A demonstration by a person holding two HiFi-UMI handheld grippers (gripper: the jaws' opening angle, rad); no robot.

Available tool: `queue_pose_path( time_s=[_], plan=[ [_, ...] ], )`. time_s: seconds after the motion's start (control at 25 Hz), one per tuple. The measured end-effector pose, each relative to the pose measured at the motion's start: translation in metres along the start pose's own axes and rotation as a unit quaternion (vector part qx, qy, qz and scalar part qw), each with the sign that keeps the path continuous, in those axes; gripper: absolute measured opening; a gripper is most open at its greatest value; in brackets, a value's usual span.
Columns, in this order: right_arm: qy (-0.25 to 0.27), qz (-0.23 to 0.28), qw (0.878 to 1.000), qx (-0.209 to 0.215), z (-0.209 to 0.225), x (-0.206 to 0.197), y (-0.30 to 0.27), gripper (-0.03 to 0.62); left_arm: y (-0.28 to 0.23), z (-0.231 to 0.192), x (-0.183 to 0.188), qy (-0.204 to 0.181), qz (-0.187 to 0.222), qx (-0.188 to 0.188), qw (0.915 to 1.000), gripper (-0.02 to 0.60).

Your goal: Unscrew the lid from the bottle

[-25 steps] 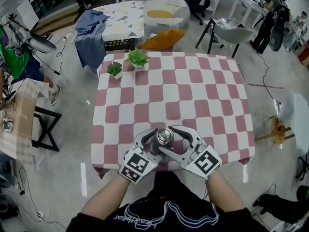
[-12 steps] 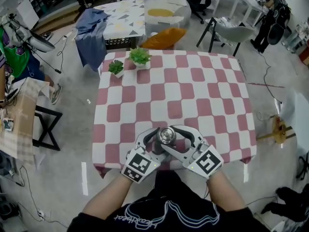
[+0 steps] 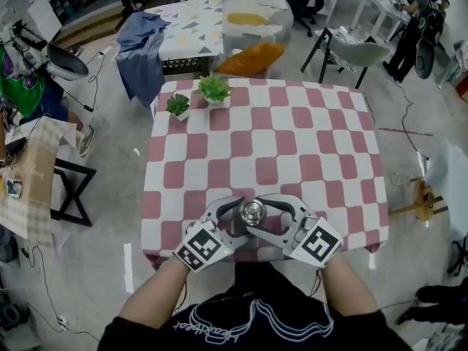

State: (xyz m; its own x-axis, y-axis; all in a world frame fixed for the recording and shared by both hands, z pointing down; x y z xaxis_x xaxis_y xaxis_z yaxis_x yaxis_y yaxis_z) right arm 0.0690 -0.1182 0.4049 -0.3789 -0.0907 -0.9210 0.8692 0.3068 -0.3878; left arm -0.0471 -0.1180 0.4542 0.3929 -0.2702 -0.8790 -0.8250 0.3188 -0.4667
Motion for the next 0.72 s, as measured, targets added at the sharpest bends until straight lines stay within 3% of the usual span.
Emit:
queue_pose_path(
  time_s=[0.36,0.72],
  plan=[
    [0.033,-0.029,0.995,0.085,0.011,0.006,-0.003,0.244,0.002,-0.011,0.005,-0.044,-0.028,-0.082,0.9953,0.354],
    [0.074,-0.055,0.982,0.166,0.023,0.013,-0.008,0.244,0.002,-0.023,0.010,-0.090,-0.057,-0.162,0.9811,0.354]
  ],
)
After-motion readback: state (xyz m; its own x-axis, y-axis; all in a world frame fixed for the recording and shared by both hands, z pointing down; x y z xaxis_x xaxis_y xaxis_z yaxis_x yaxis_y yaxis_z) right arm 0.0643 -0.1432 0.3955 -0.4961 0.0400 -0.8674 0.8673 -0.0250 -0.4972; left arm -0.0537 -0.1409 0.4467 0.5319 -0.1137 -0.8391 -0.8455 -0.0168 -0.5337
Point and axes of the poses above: the fingertips, and each gripper's own axes: y backward along the fingers, z to its right, x out of its top, the point moved 8 cm from there along y, backward along the fingers, and after that the axes turned 6 degrees about -z, right-handed, at the moved point
